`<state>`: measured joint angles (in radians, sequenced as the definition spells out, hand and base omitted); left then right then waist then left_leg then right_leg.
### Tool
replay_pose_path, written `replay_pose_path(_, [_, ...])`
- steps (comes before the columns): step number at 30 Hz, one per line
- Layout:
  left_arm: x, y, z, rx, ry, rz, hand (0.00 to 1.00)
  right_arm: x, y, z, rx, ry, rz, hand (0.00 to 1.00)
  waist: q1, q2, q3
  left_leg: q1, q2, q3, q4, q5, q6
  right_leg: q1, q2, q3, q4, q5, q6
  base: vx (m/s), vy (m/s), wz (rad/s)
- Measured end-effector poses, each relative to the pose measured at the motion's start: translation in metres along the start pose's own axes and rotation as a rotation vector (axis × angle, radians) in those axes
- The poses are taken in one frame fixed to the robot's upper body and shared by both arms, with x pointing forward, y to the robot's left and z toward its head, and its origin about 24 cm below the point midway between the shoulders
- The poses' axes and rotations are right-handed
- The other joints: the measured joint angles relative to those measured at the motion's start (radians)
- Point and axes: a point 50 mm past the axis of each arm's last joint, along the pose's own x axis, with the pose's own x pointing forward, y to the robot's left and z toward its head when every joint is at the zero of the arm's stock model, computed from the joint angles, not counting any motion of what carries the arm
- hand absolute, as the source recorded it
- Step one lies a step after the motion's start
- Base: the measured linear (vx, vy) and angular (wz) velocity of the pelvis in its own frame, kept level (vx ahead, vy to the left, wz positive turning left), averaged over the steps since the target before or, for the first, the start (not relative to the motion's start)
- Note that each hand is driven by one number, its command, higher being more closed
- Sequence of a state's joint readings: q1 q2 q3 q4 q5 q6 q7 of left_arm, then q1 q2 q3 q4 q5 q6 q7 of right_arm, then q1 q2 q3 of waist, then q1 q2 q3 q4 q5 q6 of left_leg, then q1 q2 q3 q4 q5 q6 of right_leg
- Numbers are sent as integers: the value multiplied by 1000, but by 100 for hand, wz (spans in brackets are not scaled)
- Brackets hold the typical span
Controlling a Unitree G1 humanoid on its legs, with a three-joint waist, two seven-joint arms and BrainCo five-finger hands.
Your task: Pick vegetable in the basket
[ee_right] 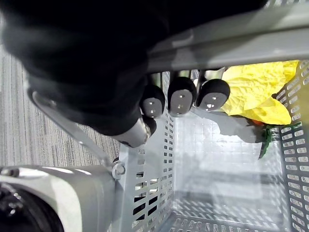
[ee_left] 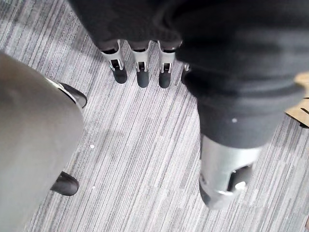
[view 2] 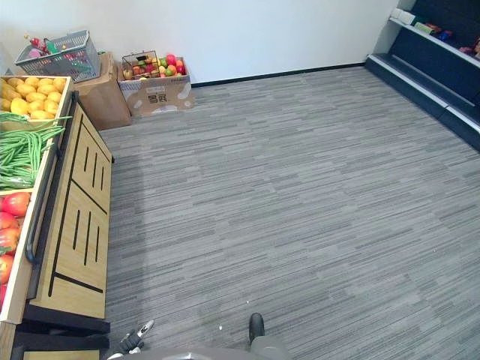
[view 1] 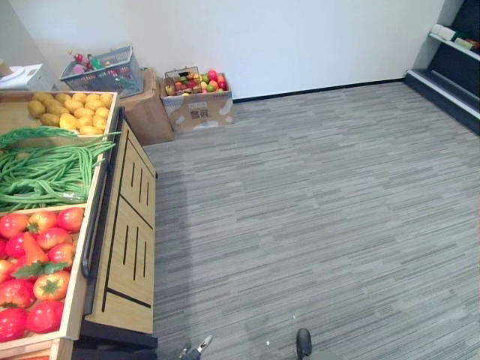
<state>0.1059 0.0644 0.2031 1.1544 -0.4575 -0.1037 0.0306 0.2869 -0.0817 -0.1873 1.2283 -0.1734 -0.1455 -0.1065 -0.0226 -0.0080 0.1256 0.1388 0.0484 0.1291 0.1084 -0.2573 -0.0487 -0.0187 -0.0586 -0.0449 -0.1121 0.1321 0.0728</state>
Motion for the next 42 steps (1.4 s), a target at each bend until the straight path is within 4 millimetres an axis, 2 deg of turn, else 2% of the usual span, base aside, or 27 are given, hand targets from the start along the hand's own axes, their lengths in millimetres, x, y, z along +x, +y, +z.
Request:
replay_pose_path(5, [0,1,-1,1,10,21,0,0,-1,-2,17,7,-9,100,0,4,-8,-14,4,-4,0,-1,-3,-13,3,-8,4,0,0,-8,-16,0])
replay_pose_path(9, [0,1,-3,-6,21,39,0,-1,0,-5,22,15,-9,100,1,15,-17,-12,28,-15,20,-8,-14,-2,18,-28,6,-4,-5,80,-8,8])
replay_pose_path(11, [0,4,-3,-35,20,52,0,-2,3,-6,25,21,-1,100,3,12,-16,-13,35,-42,58,-16,-25,15,24,-41,17,-13,-14,106,2,18])
replay_pose_path(13, [-1,4,-3,-93,12,65,0,-2,9,-7,32,27,13,100,10,-3,-10,-53,37,-64,187,-17,-27,30,22,-58,57,-47,-18,75,-8,23])
replay_pose_path(14, [-1,5,-1,-109,4,70,0,-2,9,-7,32,27,12,100,12,-4,-10,-74,37,-64,238,-17,-27,30,19,-59,71,-58,-17,30,-27,21])
replay_pose_path(15, [-1,4,-1,-147,-8,69,0,-2,7,-8,31,29,6,100,23,2,-7,-127,48,-62,356,-15,-26,30,10,-63,102,-92,-24,3,28,16])
replay_pose_path(16, [-2,-1,-2,-196,-11,55,0,-2,4,-7,30,24,-7,100,28,13,2,-184,59,-60,482,4,-28,33,7,-74,133,-118,-20,5,34,20])
replay_pose_path(17, [-2,-2,-2,-215,-16,49,0,-2,3,-6,32,20,-10,100,28,15,7,-207,63,-56,533,22,-35,38,2,-81,145,-127,-20,7,50,38])
replay_pose_path(18, [-2,-3,1,-238,-28,35,0,-2,3,-4,38,17,-12,100,29,4,22,-243,63,-45,610,71,-43,46,-20,-90,163,-149,-21,11,46,49])
replay_pose_path(19, [-2,-1,4,-251,-40,23,0,-2,5,-3,45,15,-11,100,34,-4,32,-263,71,-3,648,71,-18,54,-46,-99,180,-169,-14,12,56,51])
replay_pose_path(20, [-2,-3,4,-258,-40,16,0,-1,3,-3,46,13,-17,100,34,2,37,-264,84,22,638,45,-4,60,-54,-107,185,-175,-11,6,56,50])
replay_pose_path(21, [-2,-7,3,-260,-41,4,0,0,-3,-1,57,9,-34,100,34,13,43,-273,103,57,596,6,-5,63,-72,-122,193,-184,1,-17,82,38])
replay_pose_path(22, [-2,-8,3,-261,-42,-2,0,0,-5,0,62,7,-41,100,37,17,45,-276,105,62,556,-5,-10,62,-83,-126,199,-188,8,-25,143,37])
replay_pose_path(23, [-2,-7,2,-261,-40,-5,0,0,-9,0,60,3,-50,100,42,23,46,-266,102,55,434,-7,-13,59,-98,-127,202,-194,20,-22,172,15])
replay_pose_path(24, [-3,-7,0,-261,-32,-2,0,0,-14,0,54,1,-61,100,45,40,45,-240,105,44,299,-7,-17,58,-93,-123,190,-195,27,52,264,-4])
replay_pose_path(25, [-5,-8,-13,-275,7,11,0,2,-23,3,43,0,-80,100,56,85,40,-238,133,58,231,50,-18,61,-72,-117,212,-183,41,134,257,-11])
replay_pose_path(26, [-6,-2,-14,-269,7,36,0,2,-20,4,58,-4,-74,100,53,74,49,-224,104,63,209,50,-19,36,-97,-112,334,-224,32,184,227,-8])
replay_pose_path(28, [-5,4,-11,-253,2,55,0,3,-19,8,93,-5,-76,100,54,33,49,-182,50,81,174,49,-16,55,-146,-110,354,-278,36,154,91,-2])
replay_pose_path(30, [-6,8,-14,-197,15,62,0,2,-19,4,95,11,-82,100,52,16,32,-178,13,78,163,43,-6,63,-172,-106,313,-294,74,139,102,0])
replay_pose_path(33, [-5,10,-10,-66,17,60,0,2,-21,1,93,23,-84,100,51,9,13,-158,-34,75,114,37,6,56,-206,-97,318,-309,77,181,102,-10])
replay_pose_path(35, [-4,10,-9,-26,23,60,0,3,-22,4,97,14,-89,100,52,4,8,-113,-54,76,56,40,14,-14,-228,-98,479,-307,69,244,110,-26])
replay_pose_path(36, [-4,11,-10,-18,27,63,0,4,-19,12,112,-17,-85,100,50,5,6,-85,-57,79,32,53,22,-85,-239,-112,630,-287,38,198,113,-26])
replay_pose_path(38, [-4,16,-7,30,25,66,0,4,-11,14,126,-27,-69,100,42,-7,-2,-35,-53,63,5,62,50,-150,-256,-110,789,-272,12,226,30,4])
replay_pose_path(39, [-3,17,-6,49,24,67,0,4,-8,16,126,-30,-58,100,32,4,-7,-26,-48,50,3,63,53,-155,-250,-117,802,-291,10,335,-125,46])
replay_pose_path(40, [-2,15,-1,59,12,67,0,5,-5,22,127,-44,-52,100,12,2,-9,-23,-17,22,5,63,56,-178,-194,-134,781,-346,0,272,-142,47])
replay_pose_path(41, [-1,13,0,58,8,62,0,6,-6,25,125,-58,-54,100,9,6,-7,-23,1,14,6,64,55,-195,-164,-151,764,-354,-14,284,-178,51])
replay_pose_path(42, [-1,10,3,52,2,54,0,6,-4,28,101,-68,-46,100,6,6,-5,-25,22,-6,15,64,53,-216,-124,-190,682,-346,-18,206,-149,39])
